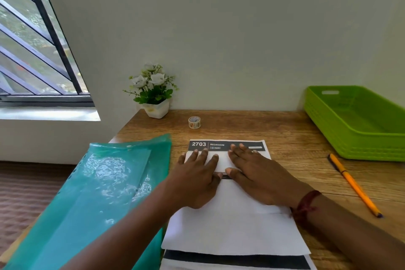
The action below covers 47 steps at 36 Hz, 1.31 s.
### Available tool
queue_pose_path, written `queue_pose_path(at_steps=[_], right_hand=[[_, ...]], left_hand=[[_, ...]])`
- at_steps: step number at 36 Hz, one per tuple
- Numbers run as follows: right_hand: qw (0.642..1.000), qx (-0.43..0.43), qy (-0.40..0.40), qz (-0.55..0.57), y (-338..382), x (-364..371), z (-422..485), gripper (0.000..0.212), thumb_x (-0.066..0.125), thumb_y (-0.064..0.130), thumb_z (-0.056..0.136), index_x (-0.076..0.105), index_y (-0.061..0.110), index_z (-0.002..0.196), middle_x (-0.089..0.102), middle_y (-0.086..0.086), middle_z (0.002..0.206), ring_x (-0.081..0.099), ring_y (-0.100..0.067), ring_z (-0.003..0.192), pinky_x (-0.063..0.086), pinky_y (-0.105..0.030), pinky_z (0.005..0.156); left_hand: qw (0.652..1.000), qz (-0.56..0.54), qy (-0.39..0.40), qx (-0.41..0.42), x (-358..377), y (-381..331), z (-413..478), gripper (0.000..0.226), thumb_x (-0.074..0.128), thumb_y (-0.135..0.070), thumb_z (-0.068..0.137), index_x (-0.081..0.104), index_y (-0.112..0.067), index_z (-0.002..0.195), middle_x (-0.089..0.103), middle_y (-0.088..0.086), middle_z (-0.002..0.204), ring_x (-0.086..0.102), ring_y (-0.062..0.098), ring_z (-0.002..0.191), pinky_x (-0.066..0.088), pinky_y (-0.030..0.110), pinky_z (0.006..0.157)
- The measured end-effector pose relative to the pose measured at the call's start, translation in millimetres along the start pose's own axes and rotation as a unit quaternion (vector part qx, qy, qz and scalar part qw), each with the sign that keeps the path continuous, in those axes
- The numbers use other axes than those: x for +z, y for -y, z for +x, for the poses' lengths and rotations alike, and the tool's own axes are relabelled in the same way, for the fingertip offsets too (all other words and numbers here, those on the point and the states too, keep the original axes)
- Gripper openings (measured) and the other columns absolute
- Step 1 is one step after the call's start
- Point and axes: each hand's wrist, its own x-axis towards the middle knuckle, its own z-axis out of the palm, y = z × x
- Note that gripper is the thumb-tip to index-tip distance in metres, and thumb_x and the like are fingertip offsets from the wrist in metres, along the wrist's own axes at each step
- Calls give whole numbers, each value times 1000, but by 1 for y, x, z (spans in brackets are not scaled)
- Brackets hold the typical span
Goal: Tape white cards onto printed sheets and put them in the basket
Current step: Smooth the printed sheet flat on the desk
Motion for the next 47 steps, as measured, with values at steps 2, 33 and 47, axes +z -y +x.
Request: queue_pose_path(at_steps=[2, 33, 47], right_hand=[[1000, 4, 1, 2, 2, 3, 1, 62, 20, 50, 102, 9, 18, 155, 0, 3, 163, -3, -9, 149, 9, -31, 121], [998, 52, -19, -29, -24, 19, -12, 72, 9, 62, 95, 6, 23, 155, -3, 3, 163, -3, -12, 150, 2, -41, 120], [996, 24, -75, 51, -51, 5, -4, 85, 22, 69, 79, 38, 20, 148, 42, 3, 148, 39, -19, 131, 31, -36, 111]], left_hand=[[1000, -4, -5, -4, 1, 0, 0, 61, 15, -51, 103, 0, -25, 156, -3, 11, 164, -3, 31, 151, 2, 52, 122], [992, -101, -64, -48, 26, -3, -3, 66, 15, -55, 101, -6, -25, 156, -11, 4, 164, -14, 20, 150, -5, 40, 123], [975, -178, -133, -29, 21, 9, -1, 53, 36, -46, 101, 30, -29, 151, 21, 4, 160, 15, 23, 148, 15, 38, 122]])
